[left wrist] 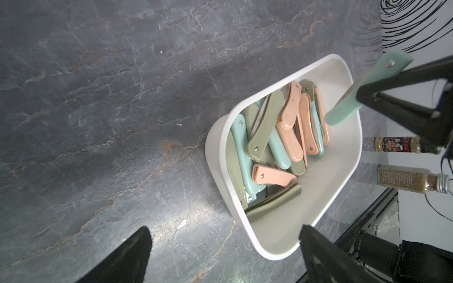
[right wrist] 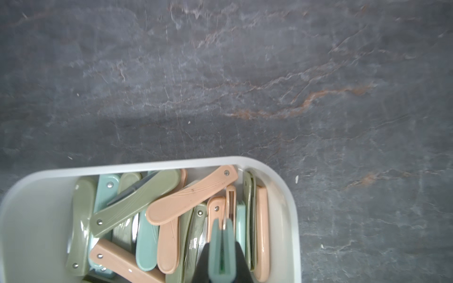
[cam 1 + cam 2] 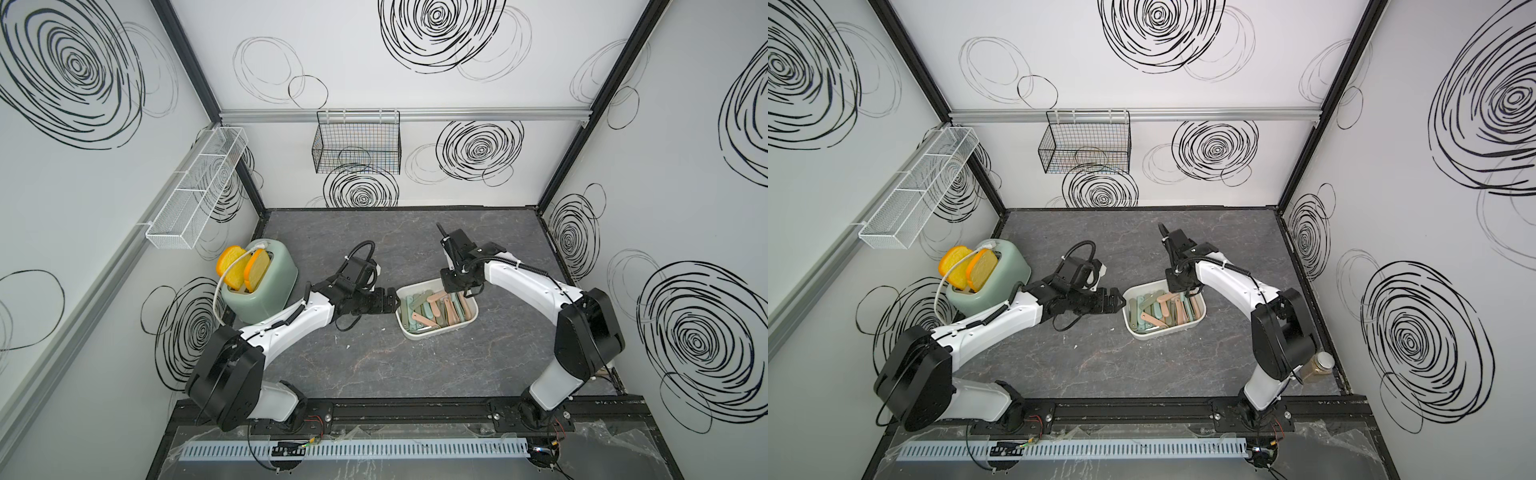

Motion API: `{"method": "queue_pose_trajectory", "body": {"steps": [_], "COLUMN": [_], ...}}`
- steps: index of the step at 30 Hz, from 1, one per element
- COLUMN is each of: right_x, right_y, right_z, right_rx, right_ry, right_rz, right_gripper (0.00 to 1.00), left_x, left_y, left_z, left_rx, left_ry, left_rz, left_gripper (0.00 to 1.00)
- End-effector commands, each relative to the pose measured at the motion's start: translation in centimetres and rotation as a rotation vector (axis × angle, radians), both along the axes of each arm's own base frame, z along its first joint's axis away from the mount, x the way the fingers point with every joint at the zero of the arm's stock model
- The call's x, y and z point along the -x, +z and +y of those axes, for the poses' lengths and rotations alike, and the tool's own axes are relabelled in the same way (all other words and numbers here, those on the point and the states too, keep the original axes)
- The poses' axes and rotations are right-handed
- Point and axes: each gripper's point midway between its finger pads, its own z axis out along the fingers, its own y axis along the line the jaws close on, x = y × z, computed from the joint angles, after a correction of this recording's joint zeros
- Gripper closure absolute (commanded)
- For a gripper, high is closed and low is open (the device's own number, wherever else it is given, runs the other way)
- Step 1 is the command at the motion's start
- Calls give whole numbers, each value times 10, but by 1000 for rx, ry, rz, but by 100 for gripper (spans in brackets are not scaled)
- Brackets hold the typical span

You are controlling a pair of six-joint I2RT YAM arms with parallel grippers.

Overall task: Take the fruit knife out of the storage box
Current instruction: Pick up the fruit knife from the storage box, then place the fruit knife at the center of the board.

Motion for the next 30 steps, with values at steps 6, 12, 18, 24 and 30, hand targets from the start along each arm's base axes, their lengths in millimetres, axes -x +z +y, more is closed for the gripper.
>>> {"method": "queue_pose_trajectory", "body": {"steps": [6, 12, 18, 24, 30], "right_x": [-39, -76, -108, -133, -149], "right_y": [56, 50, 6, -33, -65], "right_z": [-34, -77, -126, -152, -148], "right_rx": [-51, 27, 222, 334, 343], "right_ry": [-124, -219, -289, -319, -299], "right_rz": [-85, -111, -54, 23, 93], "right_gripper": [100, 100, 100, 100, 99], "left_x": [-8, -7, -4, -1, -3], "left_y": [30, 32, 26, 14, 11], "left_z": [-10, -15, -18, -16, -16], "left_rx": [-8, -5, -7, -33, -56], "left_ry": [-41, -52, -50, -57, -67], "left_rz": [-91, -95, -79, -53, -47], "left_gripper": [2, 2, 2, 2, 2]}}
